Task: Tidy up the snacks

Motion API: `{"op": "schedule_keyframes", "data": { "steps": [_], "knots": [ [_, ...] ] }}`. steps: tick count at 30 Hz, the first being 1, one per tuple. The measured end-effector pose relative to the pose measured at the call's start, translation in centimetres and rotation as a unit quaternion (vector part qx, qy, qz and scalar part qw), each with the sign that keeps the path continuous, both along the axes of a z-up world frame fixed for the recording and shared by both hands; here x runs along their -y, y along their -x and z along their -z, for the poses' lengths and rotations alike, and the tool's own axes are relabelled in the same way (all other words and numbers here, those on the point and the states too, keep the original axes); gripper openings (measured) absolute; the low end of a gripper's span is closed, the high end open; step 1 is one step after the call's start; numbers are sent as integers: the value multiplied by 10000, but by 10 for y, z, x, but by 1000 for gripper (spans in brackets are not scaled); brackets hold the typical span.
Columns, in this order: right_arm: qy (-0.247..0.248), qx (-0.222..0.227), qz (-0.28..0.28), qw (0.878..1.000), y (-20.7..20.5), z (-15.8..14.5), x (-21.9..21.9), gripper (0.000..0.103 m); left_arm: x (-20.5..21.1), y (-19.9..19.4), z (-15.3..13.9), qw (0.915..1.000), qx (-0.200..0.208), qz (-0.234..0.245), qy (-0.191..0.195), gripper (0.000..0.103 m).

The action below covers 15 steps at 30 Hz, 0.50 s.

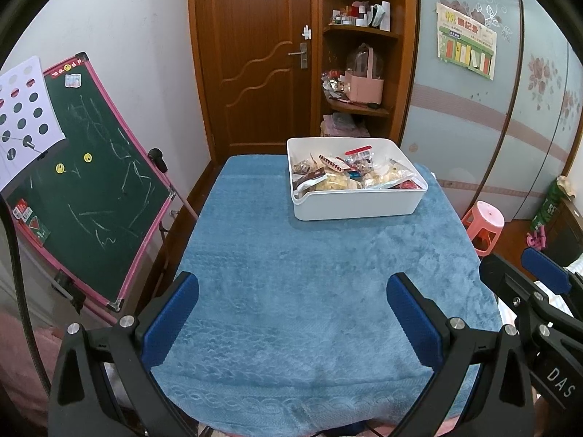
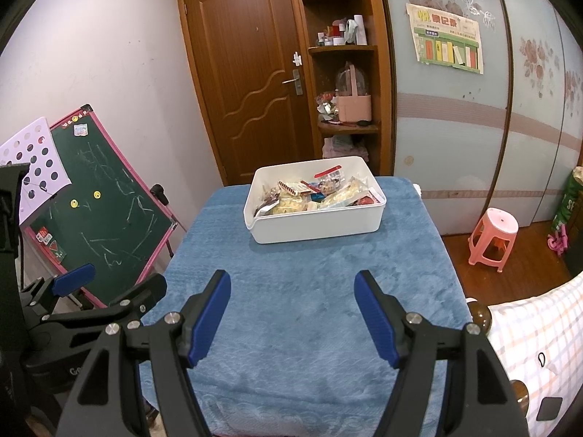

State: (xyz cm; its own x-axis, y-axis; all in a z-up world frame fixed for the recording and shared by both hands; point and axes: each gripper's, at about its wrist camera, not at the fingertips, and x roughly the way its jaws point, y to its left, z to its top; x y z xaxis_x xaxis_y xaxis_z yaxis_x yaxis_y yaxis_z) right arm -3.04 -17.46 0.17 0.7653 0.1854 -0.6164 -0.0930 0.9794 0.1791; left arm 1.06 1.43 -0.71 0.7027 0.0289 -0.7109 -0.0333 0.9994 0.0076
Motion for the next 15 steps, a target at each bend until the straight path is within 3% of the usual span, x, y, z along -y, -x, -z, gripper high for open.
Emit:
{"op": "schedule_keyframes", "data": {
  "steps": [15],
  "knots": [
    [-8, -16, -13, 10000, -1, 1, 1, 71, -2, 6, 3, 10000, -30, -25, -9, 103]
  ]
}}
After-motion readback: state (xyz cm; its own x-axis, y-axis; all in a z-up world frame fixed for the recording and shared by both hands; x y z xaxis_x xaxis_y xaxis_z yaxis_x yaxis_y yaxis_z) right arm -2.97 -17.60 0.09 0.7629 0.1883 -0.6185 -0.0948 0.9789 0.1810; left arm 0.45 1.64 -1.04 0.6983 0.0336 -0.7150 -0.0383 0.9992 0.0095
